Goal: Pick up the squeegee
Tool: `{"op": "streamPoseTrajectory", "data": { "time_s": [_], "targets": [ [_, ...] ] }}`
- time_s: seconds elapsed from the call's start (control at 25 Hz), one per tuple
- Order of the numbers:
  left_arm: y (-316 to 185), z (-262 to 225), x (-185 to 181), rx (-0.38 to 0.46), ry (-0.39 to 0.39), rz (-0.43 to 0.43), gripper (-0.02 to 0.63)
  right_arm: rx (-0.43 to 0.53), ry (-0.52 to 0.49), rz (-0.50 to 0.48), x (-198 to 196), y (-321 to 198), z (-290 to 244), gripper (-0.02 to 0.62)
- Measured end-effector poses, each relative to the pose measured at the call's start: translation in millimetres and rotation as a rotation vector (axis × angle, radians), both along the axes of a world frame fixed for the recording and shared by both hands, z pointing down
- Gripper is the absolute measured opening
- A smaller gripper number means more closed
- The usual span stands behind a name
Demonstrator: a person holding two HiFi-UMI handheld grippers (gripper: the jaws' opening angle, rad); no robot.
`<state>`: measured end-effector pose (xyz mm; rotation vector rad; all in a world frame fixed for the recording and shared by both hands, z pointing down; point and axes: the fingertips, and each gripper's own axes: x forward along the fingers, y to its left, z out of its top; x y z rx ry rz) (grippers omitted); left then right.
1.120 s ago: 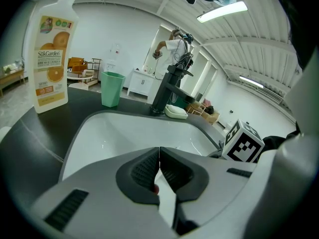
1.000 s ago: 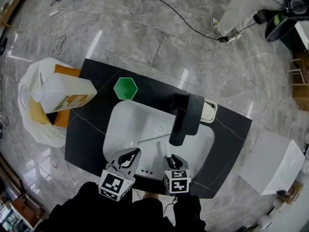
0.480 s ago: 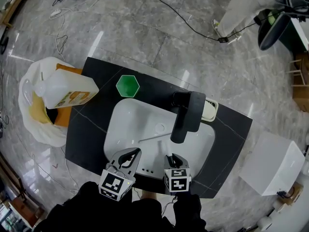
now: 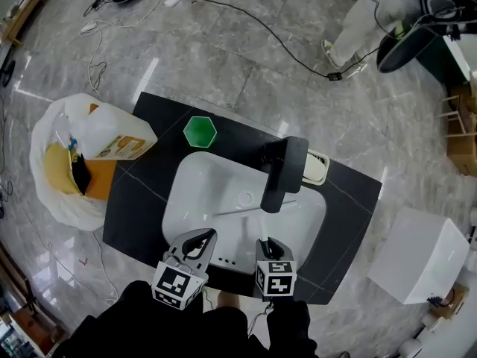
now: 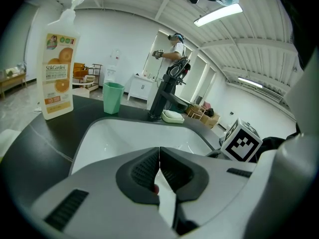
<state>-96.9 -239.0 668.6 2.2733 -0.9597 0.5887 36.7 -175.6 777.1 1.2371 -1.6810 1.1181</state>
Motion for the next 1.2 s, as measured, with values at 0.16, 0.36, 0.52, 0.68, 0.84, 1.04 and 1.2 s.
{"op": "streamPoseTrajectory", "data": {
  "time_s": [0.16,0.36,0.52,0.68,0.84,1.04,1.2],
  "targets": [
    [4,-19,1,0.034,0.009,-0.003,0.025,0.039,0.005,0.008,3,-1,-20,0.110],
    [11,-51,3,0.088,0.019,-0.013,0.025,0.103,0.020,0.014,12,-1,-55,0.110],
    [20,-76,7,0.129,0.035,-0.023,0.025,0.155,0.030,0.020,19,3,-83,0.110],
    [31,-102,13,0.176,0.044,-0.017,0.025,0.208,0.034,0.038,28,11,-111,0.110],
    [43,-125,17,0.217,0.055,-0.023,0.025,0.264,0.038,0.057,36,21,-139,0.110],
    [62,-152,26,0.265,0.071,-0.011,0.025,0.332,0.037,0.078,45,32,-170,0.110],
    [77,-175,34,0.305,0.084,0.004,0.025,0.385,0.036,0.100,51,45,-197,0.110]
  ]
}}
